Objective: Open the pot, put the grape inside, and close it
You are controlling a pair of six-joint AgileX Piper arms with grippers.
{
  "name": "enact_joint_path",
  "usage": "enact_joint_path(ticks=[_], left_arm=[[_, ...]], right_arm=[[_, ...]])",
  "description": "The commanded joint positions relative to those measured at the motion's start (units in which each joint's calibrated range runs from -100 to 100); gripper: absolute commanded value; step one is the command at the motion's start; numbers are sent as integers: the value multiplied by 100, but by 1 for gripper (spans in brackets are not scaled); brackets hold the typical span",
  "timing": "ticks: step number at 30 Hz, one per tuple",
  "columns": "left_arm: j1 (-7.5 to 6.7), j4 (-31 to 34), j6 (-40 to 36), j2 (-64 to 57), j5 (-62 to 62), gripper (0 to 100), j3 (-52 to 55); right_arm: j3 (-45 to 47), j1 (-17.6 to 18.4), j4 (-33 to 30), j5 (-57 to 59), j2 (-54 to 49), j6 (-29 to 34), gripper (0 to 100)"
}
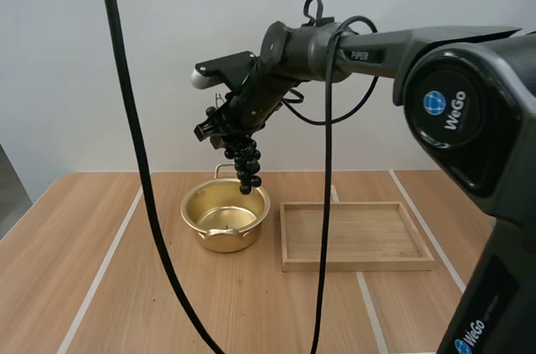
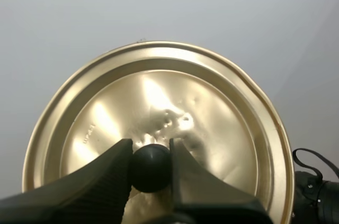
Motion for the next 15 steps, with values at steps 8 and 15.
enact_joint_path(ticks=[8,15], left_arm=[[266,-177,-184,-23,-75,0,-36],[470,-546,-184,-23,40,0,-36]], right_arm=[[-38,34,832,-623,408,-707,0],[-38,34,1617,-744,575,-1350,0]])
